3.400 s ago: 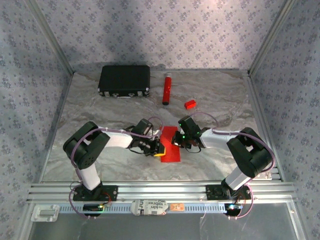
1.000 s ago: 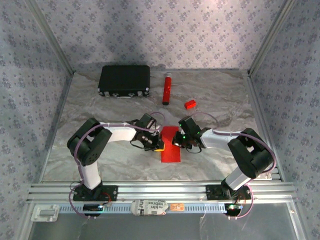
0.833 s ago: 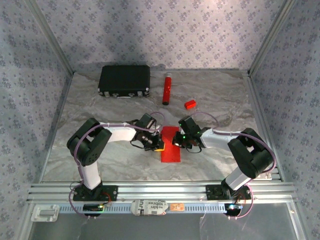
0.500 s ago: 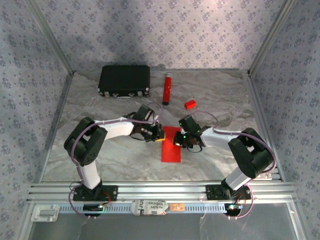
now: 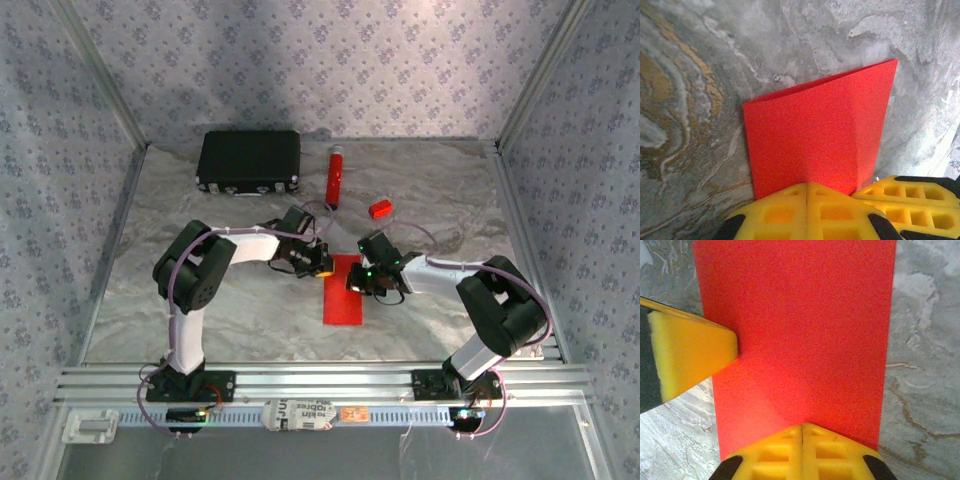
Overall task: Fold a paper plane with a square sheet of paper (pick it up from the middle)
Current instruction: Fold the square sheet of paper in half at the center of the table, then fold the triangle a second time at the center of the table.
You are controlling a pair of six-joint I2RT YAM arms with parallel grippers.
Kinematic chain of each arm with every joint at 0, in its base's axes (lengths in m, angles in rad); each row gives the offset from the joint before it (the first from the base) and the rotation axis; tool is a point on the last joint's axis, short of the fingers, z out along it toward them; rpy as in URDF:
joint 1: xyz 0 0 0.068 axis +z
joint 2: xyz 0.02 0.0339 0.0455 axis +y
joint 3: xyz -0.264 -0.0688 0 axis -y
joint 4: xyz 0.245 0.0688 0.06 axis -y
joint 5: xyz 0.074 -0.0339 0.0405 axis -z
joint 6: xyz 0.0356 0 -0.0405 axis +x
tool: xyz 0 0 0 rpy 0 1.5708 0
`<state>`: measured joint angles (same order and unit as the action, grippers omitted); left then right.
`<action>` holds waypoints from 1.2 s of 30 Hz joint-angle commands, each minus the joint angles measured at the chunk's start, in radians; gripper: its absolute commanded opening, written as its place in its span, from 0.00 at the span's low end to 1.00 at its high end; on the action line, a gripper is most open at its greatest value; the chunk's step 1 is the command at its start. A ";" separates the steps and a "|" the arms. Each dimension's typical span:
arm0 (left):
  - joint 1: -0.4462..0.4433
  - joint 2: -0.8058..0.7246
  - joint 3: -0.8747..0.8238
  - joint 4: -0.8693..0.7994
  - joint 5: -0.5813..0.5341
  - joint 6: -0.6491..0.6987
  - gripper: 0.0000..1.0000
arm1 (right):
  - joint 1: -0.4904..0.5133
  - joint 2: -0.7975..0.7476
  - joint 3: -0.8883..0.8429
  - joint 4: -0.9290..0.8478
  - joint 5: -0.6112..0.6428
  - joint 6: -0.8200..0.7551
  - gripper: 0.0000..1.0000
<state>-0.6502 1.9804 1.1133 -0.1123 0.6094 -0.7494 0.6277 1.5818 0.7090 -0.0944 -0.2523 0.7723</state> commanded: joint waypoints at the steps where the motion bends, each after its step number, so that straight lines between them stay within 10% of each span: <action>1: -0.006 0.002 -0.045 -0.024 -0.038 -0.003 0.02 | -0.016 0.010 -0.023 -0.069 0.014 -0.023 0.00; 16: -0.004 -0.199 -0.065 -0.013 -0.126 -0.058 0.11 | -0.052 -0.432 -0.159 -0.133 0.136 0.068 0.42; 36: 0.036 -0.054 -0.050 -0.032 -0.089 -0.001 0.10 | 0.015 -0.427 -0.237 -0.099 -0.021 0.159 0.43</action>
<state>-0.6216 1.9217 1.0943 -0.1558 0.5056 -0.7708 0.6239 1.1343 0.4458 -0.1844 -0.2443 0.9123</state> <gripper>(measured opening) 0.098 0.428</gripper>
